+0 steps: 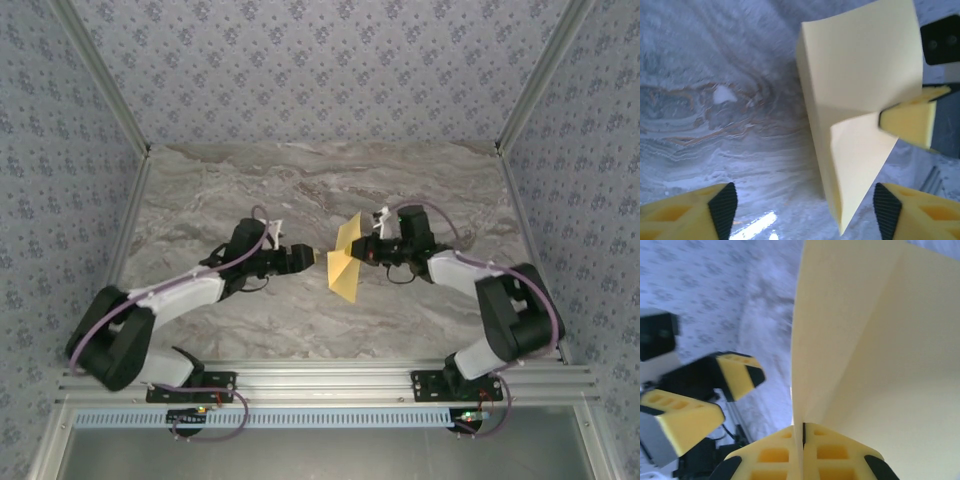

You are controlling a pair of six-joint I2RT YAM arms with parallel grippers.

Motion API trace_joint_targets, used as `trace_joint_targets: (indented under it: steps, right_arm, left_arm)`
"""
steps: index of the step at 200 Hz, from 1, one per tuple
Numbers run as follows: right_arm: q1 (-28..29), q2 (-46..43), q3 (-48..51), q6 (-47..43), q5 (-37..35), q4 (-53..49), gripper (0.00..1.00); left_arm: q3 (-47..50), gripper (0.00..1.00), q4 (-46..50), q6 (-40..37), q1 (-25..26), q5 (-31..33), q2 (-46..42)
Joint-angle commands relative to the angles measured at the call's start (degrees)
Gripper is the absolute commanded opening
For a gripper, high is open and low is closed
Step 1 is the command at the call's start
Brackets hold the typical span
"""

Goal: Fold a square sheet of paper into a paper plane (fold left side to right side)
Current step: Turn over the paper at the center of the table.

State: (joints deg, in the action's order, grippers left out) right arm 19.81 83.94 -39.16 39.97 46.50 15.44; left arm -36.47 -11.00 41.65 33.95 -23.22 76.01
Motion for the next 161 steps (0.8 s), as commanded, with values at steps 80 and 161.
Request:
trace_joint_targets:
  steps: [80,161]
  right_arm:
    - [5.4,-18.5,-8.3,7.7,7.0,4.9,0.05]
    - [9.2,-18.5,-8.7,10.8,3.7,7.8,0.11]
  left_arm:
    - [0.3,0.85,-19.8,12.3,1.9,-9.6,-15.2]
    - [-0.5,0.31,-25.0,13.8,5.2,-9.0,-14.7]
